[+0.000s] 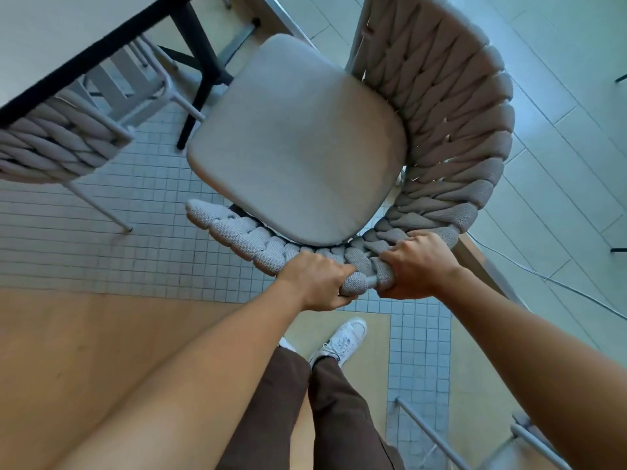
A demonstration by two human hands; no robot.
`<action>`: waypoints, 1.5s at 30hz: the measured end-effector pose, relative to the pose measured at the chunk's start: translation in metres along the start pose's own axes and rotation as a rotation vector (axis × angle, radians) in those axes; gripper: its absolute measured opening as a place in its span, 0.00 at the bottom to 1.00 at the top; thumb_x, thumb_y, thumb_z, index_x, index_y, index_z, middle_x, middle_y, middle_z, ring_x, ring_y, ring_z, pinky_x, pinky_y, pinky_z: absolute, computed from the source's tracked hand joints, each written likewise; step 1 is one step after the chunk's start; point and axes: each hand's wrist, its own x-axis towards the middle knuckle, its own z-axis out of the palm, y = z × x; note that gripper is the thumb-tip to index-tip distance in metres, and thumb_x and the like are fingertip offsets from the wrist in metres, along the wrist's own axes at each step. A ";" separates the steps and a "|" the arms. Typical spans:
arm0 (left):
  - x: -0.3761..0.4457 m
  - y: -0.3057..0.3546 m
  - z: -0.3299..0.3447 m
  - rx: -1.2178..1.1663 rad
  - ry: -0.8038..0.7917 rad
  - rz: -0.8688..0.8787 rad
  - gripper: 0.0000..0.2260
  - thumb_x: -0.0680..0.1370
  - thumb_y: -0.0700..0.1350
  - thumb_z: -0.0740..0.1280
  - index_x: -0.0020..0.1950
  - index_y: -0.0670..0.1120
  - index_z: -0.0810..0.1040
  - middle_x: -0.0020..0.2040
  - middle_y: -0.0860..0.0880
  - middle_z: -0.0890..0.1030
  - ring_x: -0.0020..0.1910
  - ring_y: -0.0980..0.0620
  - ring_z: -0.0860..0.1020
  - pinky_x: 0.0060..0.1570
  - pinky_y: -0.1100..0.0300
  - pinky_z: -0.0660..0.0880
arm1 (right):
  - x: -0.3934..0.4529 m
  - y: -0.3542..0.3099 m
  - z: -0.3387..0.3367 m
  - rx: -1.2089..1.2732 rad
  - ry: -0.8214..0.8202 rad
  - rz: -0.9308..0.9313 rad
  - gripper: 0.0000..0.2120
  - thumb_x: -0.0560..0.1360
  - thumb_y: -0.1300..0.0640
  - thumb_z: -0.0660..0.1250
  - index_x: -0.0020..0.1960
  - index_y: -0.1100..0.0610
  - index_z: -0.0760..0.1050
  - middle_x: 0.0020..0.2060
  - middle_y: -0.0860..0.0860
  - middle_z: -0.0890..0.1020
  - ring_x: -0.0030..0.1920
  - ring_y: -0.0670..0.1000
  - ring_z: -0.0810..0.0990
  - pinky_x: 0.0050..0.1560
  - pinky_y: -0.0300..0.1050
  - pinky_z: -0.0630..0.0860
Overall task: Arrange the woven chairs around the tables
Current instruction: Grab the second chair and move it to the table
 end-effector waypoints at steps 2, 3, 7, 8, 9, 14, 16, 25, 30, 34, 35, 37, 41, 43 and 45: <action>0.000 -0.010 -0.002 0.020 -0.002 0.008 0.22 0.78 0.67 0.58 0.62 0.54 0.75 0.49 0.50 0.85 0.46 0.44 0.82 0.41 0.54 0.70 | 0.007 -0.004 -0.003 0.005 0.023 0.021 0.29 0.64 0.27 0.54 0.46 0.48 0.78 0.41 0.45 0.84 0.41 0.53 0.84 0.50 0.46 0.77; 0.000 -0.018 -0.004 0.031 -0.005 0.011 0.22 0.77 0.67 0.58 0.61 0.54 0.75 0.49 0.50 0.85 0.46 0.44 0.83 0.41 0.55 0.71 | 0.012 -0.007 -0.005 0.006 0.037 0.034 0.29 0.64 0.26 0.55 0.45 0.48 0.78 0.40 0.46 0.84 0.41 0.53 0.83 0.47 0.46 0.77; 0.000 -0.061 -0.015 0.044 -0.029 0.024 0.22 0.76 0.68 0.59 0.59 0.55 0.76 0.50 0.50 0.85 0.47 0.44 0.83 0.44 0.54 0.76 | 0.037 -0.022 -0.022 0.030 0.085 0.100 0.29 0.63 0.26 0.57 0.45 0.48 0.80 0.37 0.48 0.83 0.37 0.54 0.82 0.38 0.44 0.71; -0.001 -0.073 -0.019 0.049 -0.029 0.033 0.22 0.75 0.69 0.59 0.60 0.55 0.76 0.49 0.51 0.85 0.46 0.44 0.82 0.44 0.54 0.76 | 0.044 -0.027 -0.026 0.040 0.097 0.110 0.29 0.63 0.26 0.58 0.45 0.48 0.80 0.38 0.48 0.82 0.38 0.54 0.82 0.37 0.44 0.69; -0.003 -0.083 -0.021 0.049 -0.033 0.040 0.23 0.75 0.69 0.60 0.60 0.56 0.76 0.49 0.51 0.85 0.46 0.44 0.82 0.43 0.54 0.76 | 0.050 -0.032 -0.029 0.051 0.107 0.116 0.29 0.63 0.25 0.59 0.46 0.48 0.80 0.39 0.48 0.82 0.38 0.54 0.82 0.37 0.44 0.68; -0.016 -0.121 -0.023 0.065 -0.040 0.075 0.23 0.74 0.70 0.58 0.61 0.58 0.75 0.47 0.51 0.85 0.44 0.45 0.82 0.42 0.54 0.77 | 0.075 -0.055 -0.041 0.068 0.125 0.135 0.30 0.63 0.24 0.57 0.47 0.47 0.79 0.39 0.47 0.81 0.36 0.53 0.77 0.36 0.44 0.66; -0.023 -0.133 -0.021 0.065 -0.031 0.087 0.23 0.74 0.70 0.58 0.60 0.58 0.75 0.46 0.52 0.85 0.43 0.45 0.83 0.40 0.55 0.76 | 0.081 -0.064 -0.044 0.076 0.134 0.137 0.31 0.63 0.24 0.56 0.46 0.48 0.79 0.39 0.47 0.81 0.37 0.53 0.78 0.36 0.45 0.67; -0.042 -0.146 -0.021 0.076 -0.021 0.054 0.22 0.73 0.68 0.59 0.59 0.58 0.76 0.46 0.54 0.85 0.42 0.49 0.82 0.38 0.57 0.74 | 0.092 -0.084 -0.050 0.066 0.116 0.113 0.28 0.65 0.26 0.59 0.46 0.48 0.79 0.38 0.48 0.82 0.37 0.54 0.79 0.36 0.45 0.67; -0.030 -0.106 -0.018 0.103 0.018 -0.087 0.27 0.72 0.68 0.61 0.65 0.55 0.73 0.52 0.52 0.84 0.49 0.47 0.82 0.39 0.55 0.68 | 0.090 -0.062 -0.044 0.044 0.112 -0.043 0.26 0.70 0.29 0.62 0.54 0.48 0.78 0.44 0.49 0.83 0.42 0.55 0.83 0.37 0.45 0.69; -0.009 -0.064 -0.014 0.058 -0.005 -0.258 0.28 0.72 0.68 0.62 0.66 0.53 0.72 0.54 0.50 0.84 0.51 0.45 0.82 0.42 0.54 0.73 | 0.088 -0.033 -0.046 -0.022 0.089 -0.231 0.24 0.73 0.33 0.61 0.58 0.49 0.76 0.47 0.49 0.84 0.45 0.55 0.84 0.40 0.45 0.74; -0.003 -0.056 -0.014 0.045 -0.001 -0.308 0.27 0.73 0.67 0.63 0.65 0.53 0.73 0.53 0.50 0.84 0.50 0.45 0.82 0.43 0.54 0.73 | 0.086 -0.022 -0.046 -0.042 0.085 -0.256 0.23 0.73 0.34 0.61 0.57 0.48 0.76 0.46 0.48 0.84 0.44 0.55 0.84 0.39 0.44 0.75; 0.006 -0.047 -0.014 0.034 -0.001 -0.369 0.23 0.73 0.66 0.63 0.61 0.52 0.75 0.52 0.51 0.84 0.49 0.46 0.83 0.42 0.54 0.73 | 0.082 0.000 -0.046 -0.056 0.086 -0.270 0.21 0.71 0.34 0.61 0.56 0.47 0.75 0.46 0.47 0.84 0.43 0.53 0.83 0.38 0.43 0.73; 0.023 -0.032 -0.015 0.034 0.006 -0.407 0.22 0.72 0.66 0.62 0.56 0.52 0.78 0.50 0.51 0.84 0.47 0.47 0.83 0.39 0.56 0.70 | 0.073 0.057 -0.039 -0.053 0.125 -0.332 0.25 0.71 0.31 0.60 0.60 0.45 0.74 0.50 0.44 0.84 0.47 0.53 0.83 0.42 0.45 0.78; 0.033 -0.020 -0.014 0.016 0.019 -0.457 0.24 0.73 0.68 0.62 0.54 0.51 0.79 0.49 0.51 0.84 0.46 0.46 0.83 0.40 0.56 0.72 | 0.074 0.078 -0.036 -0.038 0.167 -0.371 0.26 0.72 0.28 0.59 0.58 0.45 0.76 0.49 0.42 0.84 0.45 0.52 0.84 0.39 0.44 0.75; 0.039 -0.012 -0.012 0.003 0.037 -0.527 0.28 0.72 0.73 0.61 0.53 0.50 0.79 0.48 0.50 0.84 0.45 0.45 0.83 0.40 0.55 0.72 | 0.077 0.084 -0.036 -0.052 0.191 -0.370 0.27 0.71 0.26 0.57 0.55 0.45 0.77 0.47 0.42 0.83 0.44 0.51 0.84 0.38 0.43 0.73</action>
